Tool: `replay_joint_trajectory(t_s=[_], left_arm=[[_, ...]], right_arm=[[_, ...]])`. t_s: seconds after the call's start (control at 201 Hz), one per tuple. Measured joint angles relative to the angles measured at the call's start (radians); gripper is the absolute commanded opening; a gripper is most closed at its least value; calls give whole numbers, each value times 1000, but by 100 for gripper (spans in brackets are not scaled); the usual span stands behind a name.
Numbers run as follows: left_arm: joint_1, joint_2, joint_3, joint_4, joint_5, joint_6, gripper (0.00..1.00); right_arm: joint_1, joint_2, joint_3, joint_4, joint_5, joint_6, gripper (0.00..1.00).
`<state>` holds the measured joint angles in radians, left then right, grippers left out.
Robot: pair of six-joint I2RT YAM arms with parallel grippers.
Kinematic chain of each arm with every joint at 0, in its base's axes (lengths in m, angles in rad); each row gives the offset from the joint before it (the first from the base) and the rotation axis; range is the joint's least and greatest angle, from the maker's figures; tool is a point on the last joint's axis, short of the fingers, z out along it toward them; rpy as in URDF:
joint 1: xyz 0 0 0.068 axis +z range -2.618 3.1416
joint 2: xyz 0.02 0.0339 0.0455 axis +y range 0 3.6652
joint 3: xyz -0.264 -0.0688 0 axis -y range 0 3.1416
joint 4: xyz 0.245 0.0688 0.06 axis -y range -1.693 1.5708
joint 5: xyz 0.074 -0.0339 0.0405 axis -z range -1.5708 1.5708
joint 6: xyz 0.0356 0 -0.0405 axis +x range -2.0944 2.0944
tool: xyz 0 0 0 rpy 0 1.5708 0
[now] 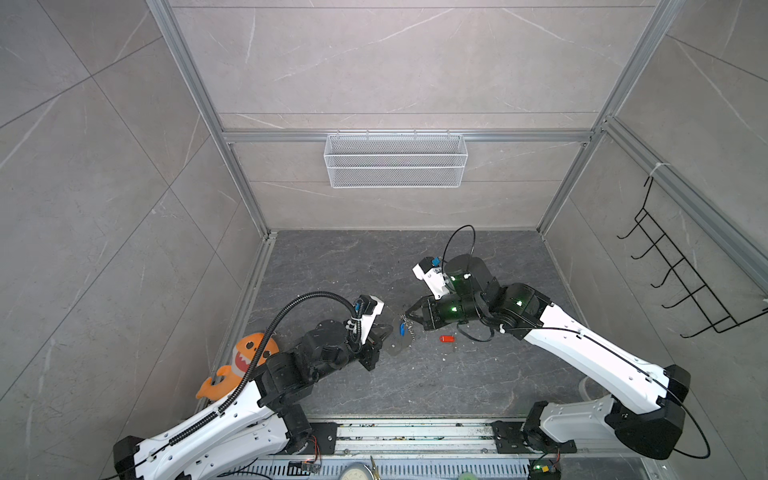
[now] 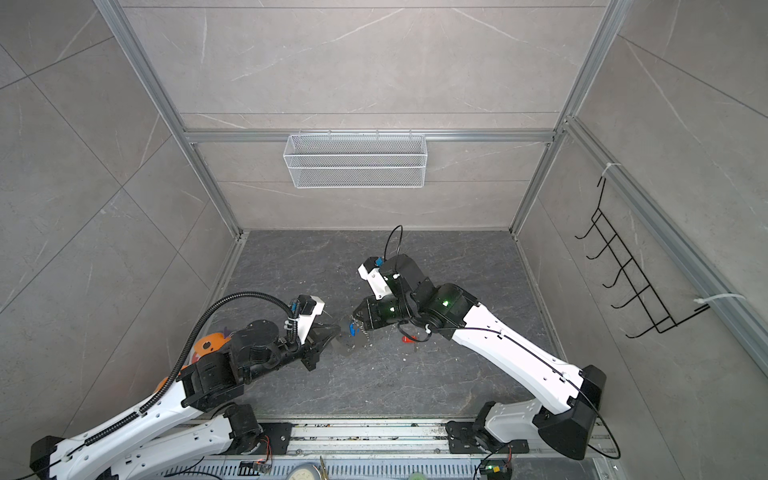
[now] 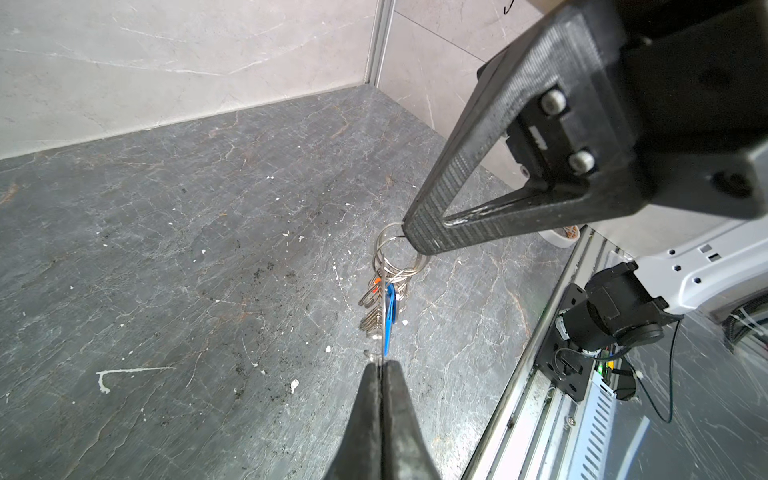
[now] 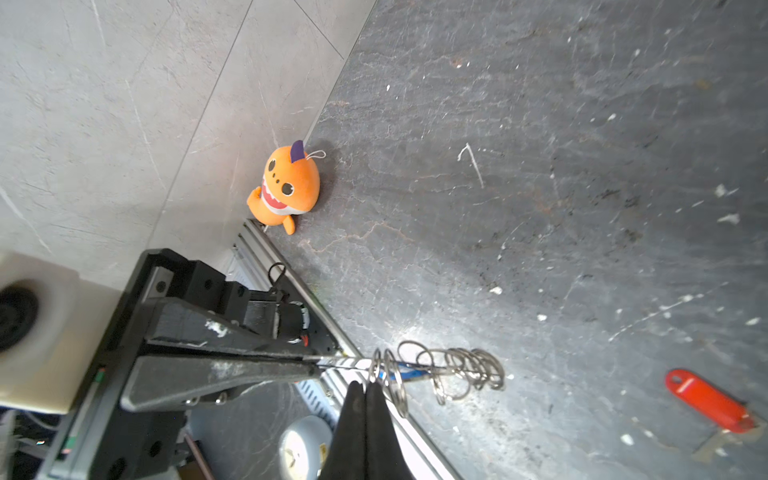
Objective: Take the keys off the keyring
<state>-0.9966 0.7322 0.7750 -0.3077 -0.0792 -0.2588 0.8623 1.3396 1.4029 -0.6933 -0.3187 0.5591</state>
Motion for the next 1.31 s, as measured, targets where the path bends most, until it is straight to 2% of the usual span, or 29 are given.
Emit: replay_joint_trajectory(t_s=[0.399,0.458,0.528,0.573,0.628,0.732,1.001,1.161,1.305], left_arm=[[-1,71,78,-90,7,-3,0],[-1,69,78,-91,8,-3,0],[-1,68,78,-90,14,-3,0],[-2,66,78,-90,23,-6,0],[-2,64,78,-90,35,-9,0],[-1,50,78,-89,54,-18,0],[-1,-31,65,-65,80,-23,0],[-1,-76,33,-25,118,-26,0],[-1,-94,24,6,143,-29,0]], right_arm=[[-19,28,0,-14,-37,61,0],[-19,29,0,-14,-39,72,10],[-19,29,0,-13,-47,85,29],[-18,29,0,-12,-56,88,37],[-18,29,0,-7,-71,92,43],[-18,27,-5,32,-103,84,49],[-18,-97,-95,160,-141,-6,58],[-18,-172,-138,180,-86,-48,58],[-18,-229,-253,232,-69,-74,54]])
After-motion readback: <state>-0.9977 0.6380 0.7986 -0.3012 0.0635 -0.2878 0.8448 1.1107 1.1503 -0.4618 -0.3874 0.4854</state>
